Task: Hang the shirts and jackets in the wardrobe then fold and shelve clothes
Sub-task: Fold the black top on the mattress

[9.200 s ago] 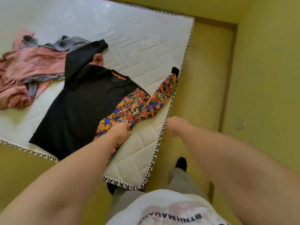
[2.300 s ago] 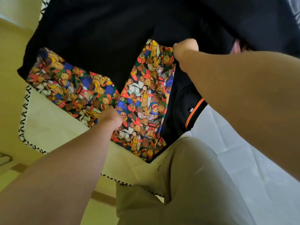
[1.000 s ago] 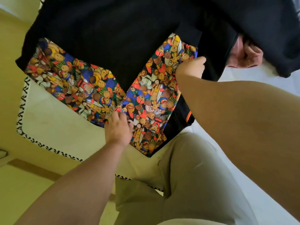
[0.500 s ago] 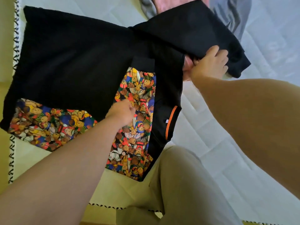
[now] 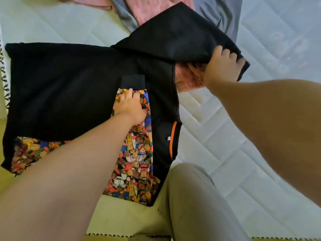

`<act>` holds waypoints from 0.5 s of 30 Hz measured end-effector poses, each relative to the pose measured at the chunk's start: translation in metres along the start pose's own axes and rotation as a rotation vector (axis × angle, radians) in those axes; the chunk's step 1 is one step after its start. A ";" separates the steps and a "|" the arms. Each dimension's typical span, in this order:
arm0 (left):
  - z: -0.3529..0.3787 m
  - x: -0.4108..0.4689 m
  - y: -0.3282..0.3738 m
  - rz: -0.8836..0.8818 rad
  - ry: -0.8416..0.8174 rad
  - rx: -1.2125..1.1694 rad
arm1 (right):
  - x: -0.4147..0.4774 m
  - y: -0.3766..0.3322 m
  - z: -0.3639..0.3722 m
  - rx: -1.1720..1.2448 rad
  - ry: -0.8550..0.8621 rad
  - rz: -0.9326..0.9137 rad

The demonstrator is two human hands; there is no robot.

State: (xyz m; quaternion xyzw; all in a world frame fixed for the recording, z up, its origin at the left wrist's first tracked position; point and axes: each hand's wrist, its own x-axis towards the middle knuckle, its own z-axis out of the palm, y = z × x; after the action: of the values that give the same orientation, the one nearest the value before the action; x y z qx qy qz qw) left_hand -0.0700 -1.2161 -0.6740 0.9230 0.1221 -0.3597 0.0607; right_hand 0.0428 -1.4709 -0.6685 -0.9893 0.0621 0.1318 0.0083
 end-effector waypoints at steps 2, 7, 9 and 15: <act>-0.010 0.007 -0.004 0.042 -0.184 -0.044 | -0.032 -0.004 0.000 0.007 0.128 -0.123; -0.047 -0.007 0.002 -0.046 -0.008 -0.398 | -0.135 -0.041 0.008 0.127 0.025 -0.219; -0.056 -0.024 0.009 -0.200 -0.186 -0.835 | -0.178 -0.062 0.012 0.191 -0.087 -0.216; -0.024 -0.085 -0.018 -0.465 -0.436 -1.094 | -0.253 -0.118 0.009 0.475 -0.226 -0.400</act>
State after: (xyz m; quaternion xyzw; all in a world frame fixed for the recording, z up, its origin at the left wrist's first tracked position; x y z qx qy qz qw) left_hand -0.1196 -1.2093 -0.5991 0.6134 0.4706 -0.4290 0.4673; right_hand -0.1873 -1.3234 -0.6111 -0.9314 -0.1059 0.2183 0.2714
